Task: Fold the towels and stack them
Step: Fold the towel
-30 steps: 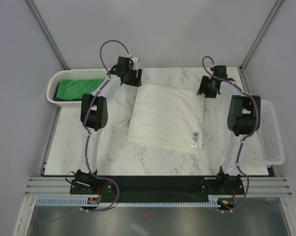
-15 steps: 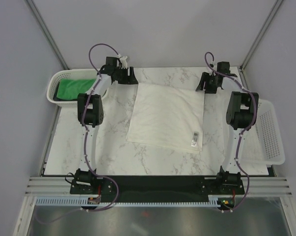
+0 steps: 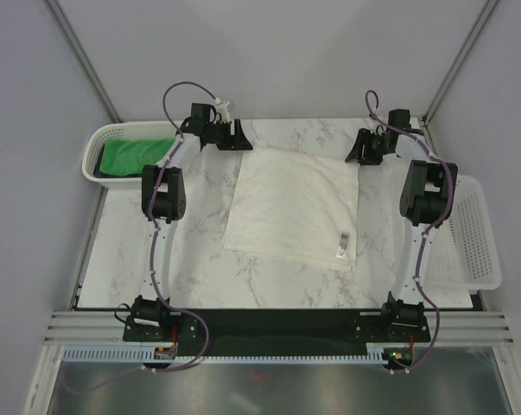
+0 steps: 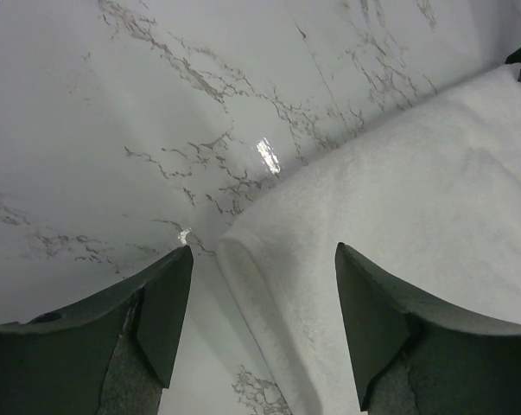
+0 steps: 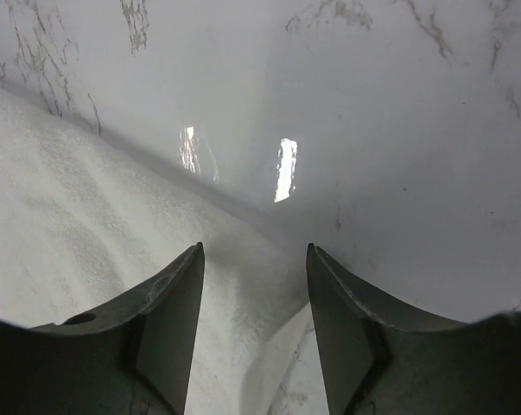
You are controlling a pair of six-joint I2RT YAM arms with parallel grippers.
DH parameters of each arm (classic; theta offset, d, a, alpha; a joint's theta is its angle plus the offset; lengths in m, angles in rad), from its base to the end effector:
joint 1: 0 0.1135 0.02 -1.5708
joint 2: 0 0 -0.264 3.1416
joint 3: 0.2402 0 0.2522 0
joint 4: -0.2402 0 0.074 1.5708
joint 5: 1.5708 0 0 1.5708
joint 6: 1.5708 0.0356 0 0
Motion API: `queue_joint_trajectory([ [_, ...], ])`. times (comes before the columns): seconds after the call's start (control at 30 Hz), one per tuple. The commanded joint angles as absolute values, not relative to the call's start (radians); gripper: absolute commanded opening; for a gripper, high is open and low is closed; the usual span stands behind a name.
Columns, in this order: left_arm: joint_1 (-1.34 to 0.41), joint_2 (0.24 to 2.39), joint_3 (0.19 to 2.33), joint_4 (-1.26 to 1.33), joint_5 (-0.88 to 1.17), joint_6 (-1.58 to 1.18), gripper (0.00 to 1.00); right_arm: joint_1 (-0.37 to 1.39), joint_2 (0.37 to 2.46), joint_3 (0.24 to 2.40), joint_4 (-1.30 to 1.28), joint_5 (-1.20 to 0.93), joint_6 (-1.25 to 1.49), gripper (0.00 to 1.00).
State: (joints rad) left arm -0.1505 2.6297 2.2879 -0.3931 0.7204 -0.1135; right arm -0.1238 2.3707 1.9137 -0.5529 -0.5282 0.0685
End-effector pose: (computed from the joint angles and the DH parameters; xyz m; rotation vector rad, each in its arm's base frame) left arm 0.5658 -0.1096 0.1497 0.4147 2.2252 -0.9640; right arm 0.5097 -0.0453 0.1545 0.0461 2.5018 0.6545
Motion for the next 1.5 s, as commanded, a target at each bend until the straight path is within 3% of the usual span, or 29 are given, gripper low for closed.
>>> queue_joint_trajectory([
  [0.0,-0.137,2.658,2.344,-0.347,0.822,-0.172,0.74,-0.144,2.353,1.922,-0.577,-0.584,0.031,0.6],
  [0.07,-0.137,2.671,2.35,-0.342,0.842,-0.201,0.72,-0.153,2.364,1.931,-0.58,-0.601,0.035,0.58],
  [0.2,-0.137,2.672,2.332,-0.342,0.844,-0.229,0.69,-0.156,2.368,1.939,-0.594,-0.626,0.015,0.46],
  [0.37,-0.137,2.677,2.336,-0.278,0.854,-0.264,0.65,-0.169,2.367,1.933,-0.611,-0.627,0.008,0.42],
  [0.67,-0.137,2.68,2.318,-0.259,0.888,-0.293,0.63,-0.186,2.379,1.942,-0.62,-0.681,-0.025,0.47],
  [0.87,-0.132,2.678,2.309,-0.261,0.849,-0.317,0.6,-0.187,2.384,1.942,-0.632,-0.698,-0.034,0.44],
  [0.97,-0.121,2.677,2.309,-0.262,0.78,-0.344,0.66,-0.189,2.379,1.945,-0.64,-0.696,-0.035,0.43],
  [1.1,-0.121,2.675,2.313,-0.259,0.732,-0.353,0.66,-0.187,2.367,1.945,-0.638,-0.699,-0.034,0.43],
  [1.47,-0.141,2.681,2.299,-0.279,0.736,-0.387,0.57,-0.187,2.359,1.942,-0.638,-0.726,-0.028,0.43],
])
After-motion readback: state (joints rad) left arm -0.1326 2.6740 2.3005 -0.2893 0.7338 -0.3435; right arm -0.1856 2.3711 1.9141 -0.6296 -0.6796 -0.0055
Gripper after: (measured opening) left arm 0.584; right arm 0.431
